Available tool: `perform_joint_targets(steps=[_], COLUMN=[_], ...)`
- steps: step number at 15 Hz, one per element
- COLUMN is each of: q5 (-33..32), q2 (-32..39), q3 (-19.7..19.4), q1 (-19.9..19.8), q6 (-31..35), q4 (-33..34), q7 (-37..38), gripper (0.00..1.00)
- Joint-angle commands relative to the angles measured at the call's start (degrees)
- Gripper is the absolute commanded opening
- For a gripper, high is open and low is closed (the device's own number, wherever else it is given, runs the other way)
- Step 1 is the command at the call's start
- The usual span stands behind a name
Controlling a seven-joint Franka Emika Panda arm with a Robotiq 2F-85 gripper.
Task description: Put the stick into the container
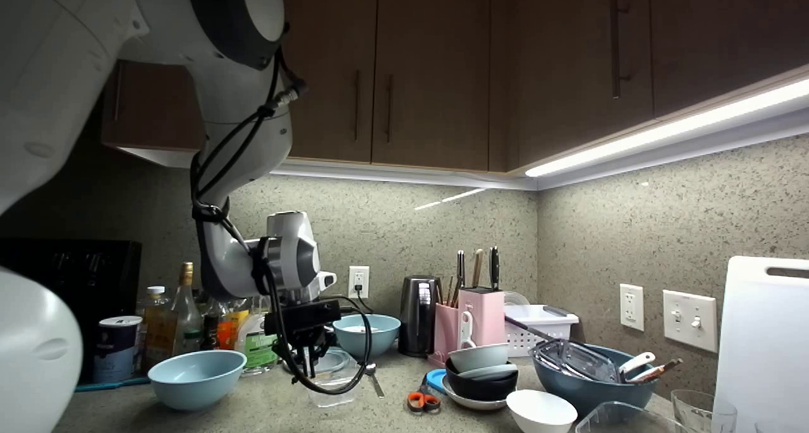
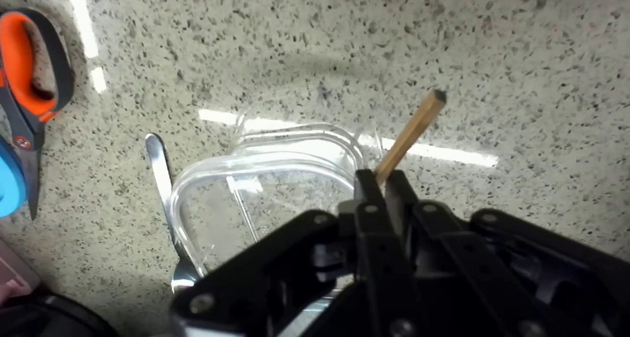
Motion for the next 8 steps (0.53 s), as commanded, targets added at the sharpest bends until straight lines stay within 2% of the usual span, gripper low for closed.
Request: perform_joint_targets(steps=[1, 5, 7, 8], q5=[0.49, 0.98, -0.27, 0.32], q2=[0.25, 0.27, 0.24, 0.03], q3=[0.48, 0.93, -0.05, 0.08], q1=[-0.26, -0.47, 0.46, 0.32], q6=[-0.59, -0.62, 0.03, -0.14], q4=[0.96, 1.17, 1.46, 0.90], q7=[-4.55, -6.76, -4.30, -4.10], gripper=[0.40, 0.64, 0.77, 0.59])
